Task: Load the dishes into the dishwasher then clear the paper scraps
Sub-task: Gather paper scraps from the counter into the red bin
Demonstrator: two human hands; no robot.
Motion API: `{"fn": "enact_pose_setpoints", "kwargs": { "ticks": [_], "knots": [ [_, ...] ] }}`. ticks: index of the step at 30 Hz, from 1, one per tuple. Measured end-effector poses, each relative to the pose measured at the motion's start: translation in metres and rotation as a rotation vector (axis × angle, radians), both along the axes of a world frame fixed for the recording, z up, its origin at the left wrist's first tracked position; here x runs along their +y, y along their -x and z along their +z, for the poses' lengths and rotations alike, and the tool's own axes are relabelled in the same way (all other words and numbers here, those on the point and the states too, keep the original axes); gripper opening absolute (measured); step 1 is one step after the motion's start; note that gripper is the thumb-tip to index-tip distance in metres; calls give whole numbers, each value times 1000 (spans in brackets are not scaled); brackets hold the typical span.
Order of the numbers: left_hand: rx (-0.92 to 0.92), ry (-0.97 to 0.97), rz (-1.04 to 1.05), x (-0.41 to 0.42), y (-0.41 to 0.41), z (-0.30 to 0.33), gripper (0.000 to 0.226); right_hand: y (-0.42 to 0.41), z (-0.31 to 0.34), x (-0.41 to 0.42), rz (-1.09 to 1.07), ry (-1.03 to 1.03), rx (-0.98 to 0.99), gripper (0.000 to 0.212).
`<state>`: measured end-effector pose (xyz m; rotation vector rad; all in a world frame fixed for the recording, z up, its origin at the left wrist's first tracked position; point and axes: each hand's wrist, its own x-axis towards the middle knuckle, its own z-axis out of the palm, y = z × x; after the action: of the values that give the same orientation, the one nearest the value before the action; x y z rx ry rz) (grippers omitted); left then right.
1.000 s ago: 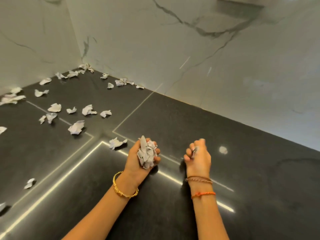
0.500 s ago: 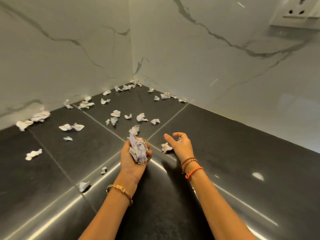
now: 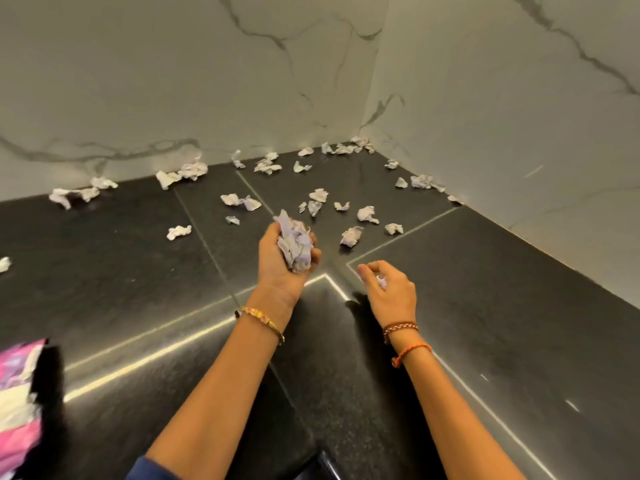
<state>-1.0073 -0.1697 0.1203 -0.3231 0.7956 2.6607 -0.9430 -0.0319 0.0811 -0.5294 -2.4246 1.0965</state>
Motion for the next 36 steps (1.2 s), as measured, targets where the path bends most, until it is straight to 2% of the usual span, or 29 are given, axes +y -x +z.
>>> {"fn": "enact_pose_setpoints", "kwargs": {
  "ticks": [4,8,13,15,18,19,20,22,24,26,28,30,31,33,36],
  "knots": [
    [32,58,165,-36,9,-4,36,5,-7,-49,240,-42,-37,16],
    [3,69,269,-64,6,-11,36,16,-14,-73,383,-272,-117,32],
    [-9,49,336,-86,6,-18,35,24,-16,-84,468,-460,-213,26],
    [-21,42,352,-90,7,-20,34,25,-14,-87,452,-336,-175,22],
    [-23,22,361,-93,9,-20,33,21,-8,-97,479,64,-16,17],
    [-24,13,361,-94,9,-20,33,20,-8,-102,536,69,-13,18],
    [-27,11,362,-95,10,-20,33,19,-11,-108,607,-1,-31,15],
    [-34,14,369,-96,10,-19,32,17,-17,-118,696,-292,-11,18],
    [-44,15,386,-99,11,-18,32,18,-25,-124,737,-556,130,19],
    [-49,15,402,-102,11,-20,31,18,-29,-125,769,-613,201,15],
    [-48,13,412,-106,12,-22,29,18,-27,-127,775,-588,129,12],
    [-48,2,403,-106,13,-23,29,20,-23,-125,701,-418,43,13],
    [-46,-2,390,-105,13,-23,30,22,-21,-124,631,-264,38,13],
    [-41,1,352,-99,12,-24,31,27,-14,-126,465,146,44,15],
    [-33,-15,278,-85,8,-25,33,36,-6,-117,128,963,114,23]
  ]
}}
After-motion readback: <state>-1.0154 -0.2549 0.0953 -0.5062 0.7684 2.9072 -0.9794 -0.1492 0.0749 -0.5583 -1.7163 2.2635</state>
